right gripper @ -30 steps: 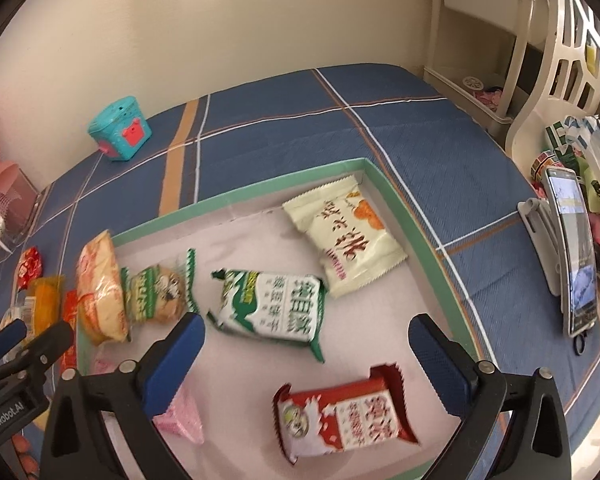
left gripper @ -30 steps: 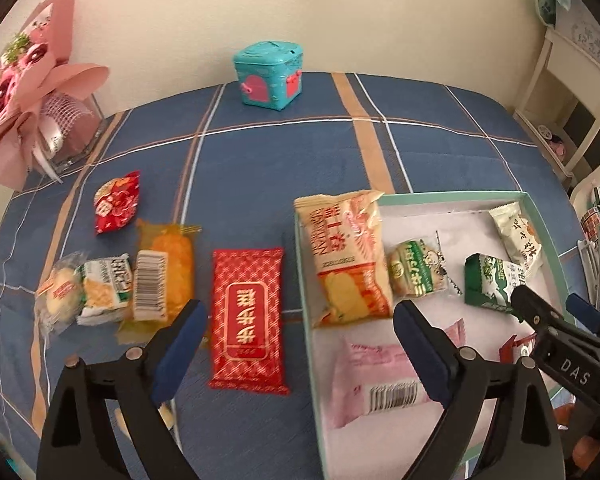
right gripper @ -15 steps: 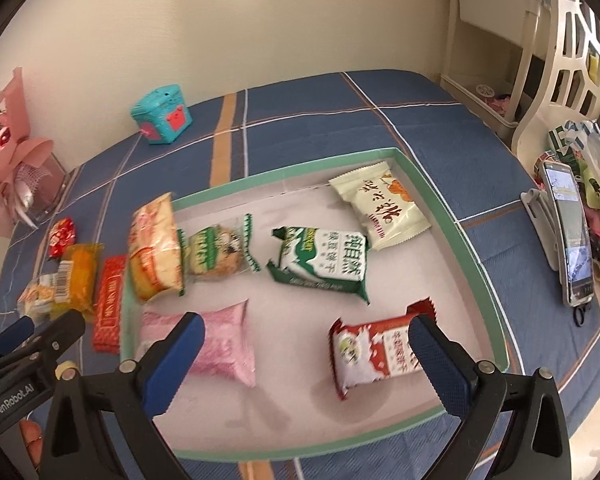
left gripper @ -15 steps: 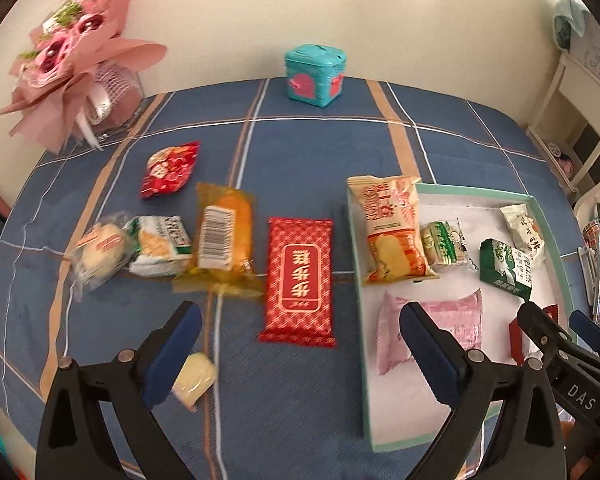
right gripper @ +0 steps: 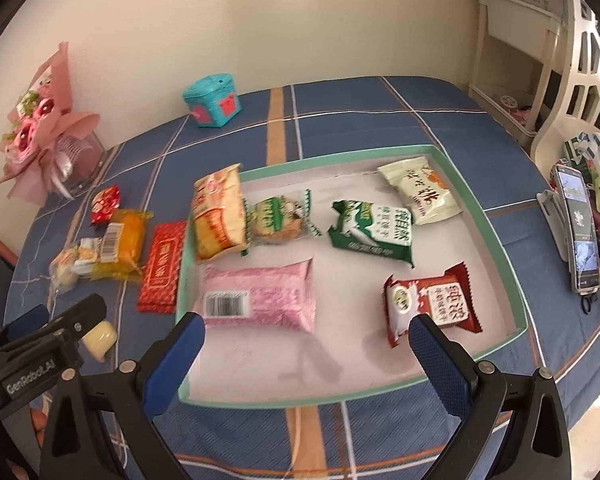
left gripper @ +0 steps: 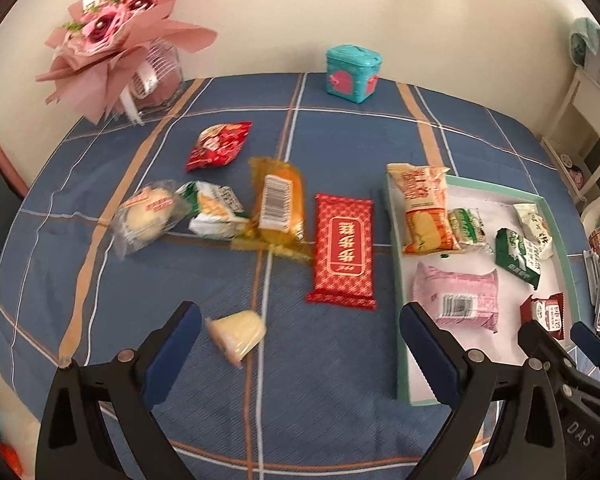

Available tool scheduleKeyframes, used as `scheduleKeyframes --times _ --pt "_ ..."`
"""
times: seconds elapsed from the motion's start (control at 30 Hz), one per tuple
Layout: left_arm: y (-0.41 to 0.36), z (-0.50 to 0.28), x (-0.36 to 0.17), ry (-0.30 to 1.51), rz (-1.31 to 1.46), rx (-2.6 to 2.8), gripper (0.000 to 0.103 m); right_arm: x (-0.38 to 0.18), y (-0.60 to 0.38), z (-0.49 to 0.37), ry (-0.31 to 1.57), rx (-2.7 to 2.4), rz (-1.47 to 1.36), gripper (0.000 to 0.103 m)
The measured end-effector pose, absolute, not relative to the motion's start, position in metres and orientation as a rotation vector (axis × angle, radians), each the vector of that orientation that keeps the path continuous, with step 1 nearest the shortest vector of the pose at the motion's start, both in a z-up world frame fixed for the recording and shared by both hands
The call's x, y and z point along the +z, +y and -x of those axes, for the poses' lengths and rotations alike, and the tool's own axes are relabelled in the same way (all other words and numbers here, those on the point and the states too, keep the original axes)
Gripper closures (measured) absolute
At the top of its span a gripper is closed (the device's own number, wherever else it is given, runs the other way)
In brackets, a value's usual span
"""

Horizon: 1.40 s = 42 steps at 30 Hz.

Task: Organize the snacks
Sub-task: 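Move both grippers back toward the snacks beside the tray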

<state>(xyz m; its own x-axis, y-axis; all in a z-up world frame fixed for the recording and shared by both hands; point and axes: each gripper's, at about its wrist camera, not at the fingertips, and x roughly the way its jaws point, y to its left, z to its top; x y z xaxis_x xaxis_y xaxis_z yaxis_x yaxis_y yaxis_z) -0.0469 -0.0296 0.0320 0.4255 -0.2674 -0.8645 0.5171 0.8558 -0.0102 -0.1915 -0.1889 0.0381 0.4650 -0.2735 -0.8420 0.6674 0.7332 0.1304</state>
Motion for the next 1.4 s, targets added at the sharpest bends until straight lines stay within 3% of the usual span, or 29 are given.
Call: scheduleKeyframes --times 1.4 --pt "0.055 -0.007 -0.013 1.277 -0.114 -0.302 0.004 0.013 -0.097 0.111 1.077 -0.401 -0.395 0.0"
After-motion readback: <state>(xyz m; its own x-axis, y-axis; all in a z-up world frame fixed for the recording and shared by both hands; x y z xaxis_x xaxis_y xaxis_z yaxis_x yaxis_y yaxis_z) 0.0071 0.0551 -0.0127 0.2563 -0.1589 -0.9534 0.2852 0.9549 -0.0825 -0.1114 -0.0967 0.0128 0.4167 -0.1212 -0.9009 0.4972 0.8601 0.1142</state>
